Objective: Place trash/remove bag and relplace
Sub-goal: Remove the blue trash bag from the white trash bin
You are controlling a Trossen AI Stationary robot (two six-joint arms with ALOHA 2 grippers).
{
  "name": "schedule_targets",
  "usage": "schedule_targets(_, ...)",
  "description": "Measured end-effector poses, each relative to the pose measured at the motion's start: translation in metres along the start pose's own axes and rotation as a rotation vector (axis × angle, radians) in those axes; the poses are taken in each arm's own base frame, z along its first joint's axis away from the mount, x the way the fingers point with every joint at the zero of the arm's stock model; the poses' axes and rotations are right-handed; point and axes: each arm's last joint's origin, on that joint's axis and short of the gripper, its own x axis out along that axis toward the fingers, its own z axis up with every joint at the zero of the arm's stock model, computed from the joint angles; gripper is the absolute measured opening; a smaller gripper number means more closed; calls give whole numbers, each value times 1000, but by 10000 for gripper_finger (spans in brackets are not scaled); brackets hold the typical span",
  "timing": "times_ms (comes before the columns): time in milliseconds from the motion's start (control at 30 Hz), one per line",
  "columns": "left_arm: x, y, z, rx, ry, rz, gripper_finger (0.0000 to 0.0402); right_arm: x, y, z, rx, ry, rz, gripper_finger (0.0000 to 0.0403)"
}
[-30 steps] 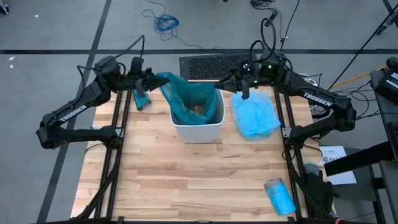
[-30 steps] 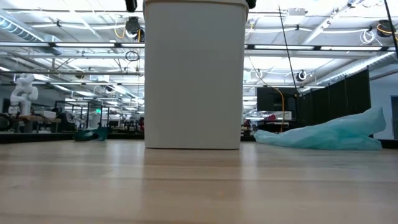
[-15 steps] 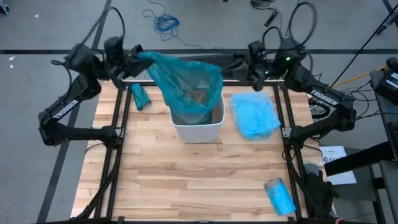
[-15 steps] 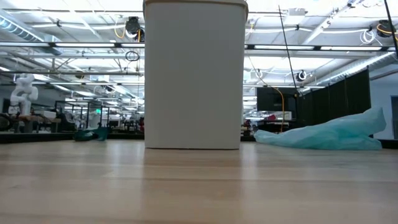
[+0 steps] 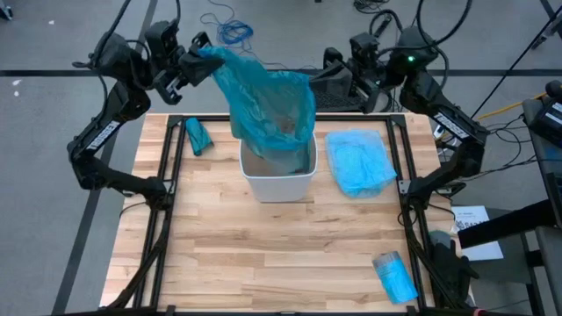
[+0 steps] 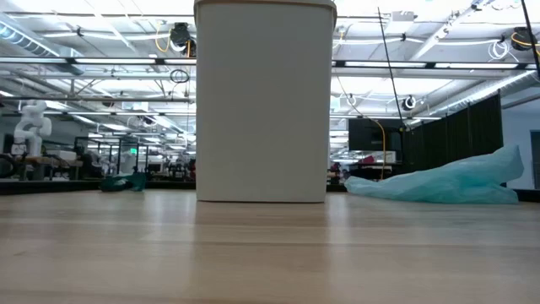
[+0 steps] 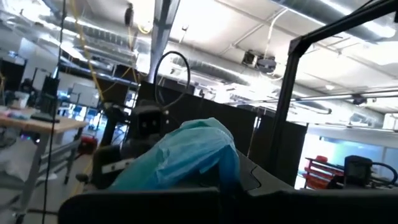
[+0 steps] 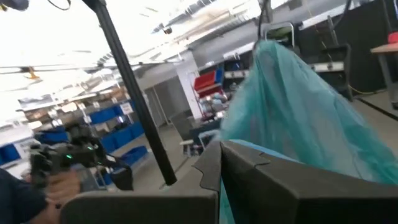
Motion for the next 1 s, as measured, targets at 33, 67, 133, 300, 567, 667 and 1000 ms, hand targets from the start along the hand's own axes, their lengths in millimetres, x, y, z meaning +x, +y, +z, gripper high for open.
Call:
schedule_targets(33,3,1,3,7,-4,-7,0,0,-1,2,-3,7,-8,0)
schedule_targets(67,5,2,6,13,-7,-14,0,-2,-2,6,-11,7,-10,0)
schedule_targets(133,11,2,13,29,-12,-37,0,-4,-1,13,-29,-9,-7,0)
schedule_targets(300,17,-10,38,89,-49,-110,0,-9,9,28,-64,-33,28,0)
schedule_targets(567,16,-32,58,131,-87,-179,0,-7,26,33,-62,-40,99,0)
schedule_targets(667,17,-39,59,122,-93,-208,0,-5,30,33,-58,-51,121,0)
schedule_targets(1000,28,-57,53,56,-100,-305,0,4,45,31,-43,-76,204,0)
